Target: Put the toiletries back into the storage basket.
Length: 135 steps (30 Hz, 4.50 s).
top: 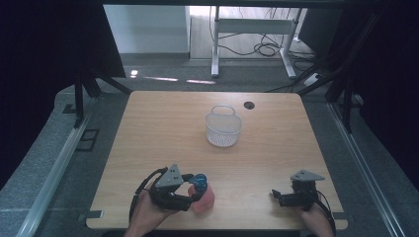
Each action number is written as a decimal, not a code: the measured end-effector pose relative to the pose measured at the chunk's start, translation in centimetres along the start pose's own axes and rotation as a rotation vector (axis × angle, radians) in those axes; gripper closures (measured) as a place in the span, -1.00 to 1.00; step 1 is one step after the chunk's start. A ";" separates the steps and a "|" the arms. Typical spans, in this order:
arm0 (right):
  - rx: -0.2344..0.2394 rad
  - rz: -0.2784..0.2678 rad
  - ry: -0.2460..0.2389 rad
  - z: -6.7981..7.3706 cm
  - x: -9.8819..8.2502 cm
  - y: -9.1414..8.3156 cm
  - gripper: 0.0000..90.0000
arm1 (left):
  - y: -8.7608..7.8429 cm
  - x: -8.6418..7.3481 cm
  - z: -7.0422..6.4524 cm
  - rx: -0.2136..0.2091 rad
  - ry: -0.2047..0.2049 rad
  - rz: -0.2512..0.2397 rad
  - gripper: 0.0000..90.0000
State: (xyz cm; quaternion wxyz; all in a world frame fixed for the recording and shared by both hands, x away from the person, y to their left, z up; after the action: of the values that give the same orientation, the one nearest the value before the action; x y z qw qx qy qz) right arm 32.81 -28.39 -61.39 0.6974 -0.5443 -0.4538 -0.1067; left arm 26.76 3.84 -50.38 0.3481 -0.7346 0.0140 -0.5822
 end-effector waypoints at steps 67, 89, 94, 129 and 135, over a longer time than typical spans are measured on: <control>0.003 0.002 0.000 0.0 0.0 0.0 -1.00 | 1.7 6.8 4.4 0.139 -0.017 0.000 0.18; 0.003 0.002 -0.003 0.0 0.0 0.0 -1.00 | 2.3 10.6 7.4 0.181 -0.037 -0.021 0.18; 0.003 0.000 -0.003 0.0 0.0 0.0 -1.00 | 2.5 11.6 8.1 0.191 -0.045 -0.028 0.18; 0.009 -0.001 -0.007 0.1 0.1 0.1 -1.00 | 5.2 18.5 12.2 0.277 -0.052 -0.039 0.18; 0.010 -0.001 -0.008 0.1 0.1 0.1 -1.00 | 6.0 19.3 12.9 0.290 -0.059 -0.043 0.18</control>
State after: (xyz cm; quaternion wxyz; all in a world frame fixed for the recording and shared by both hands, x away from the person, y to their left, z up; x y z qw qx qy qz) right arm 32.85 -28.21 -61.38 0.6982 -0.5409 -0.4576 -0.1027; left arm 46.41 -2.58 -38.31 0.4382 -0.6936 -0.0965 -0.5635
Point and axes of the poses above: each handheld gripper's, and its own axes: y roughly forward along the jaws, x roughly out of its top, z roughly to its left, the point moved 10 cm from there along y, roughly forward along the jaws, and after that the axes turned 4 degrees about -z, right-handed, at the moved point
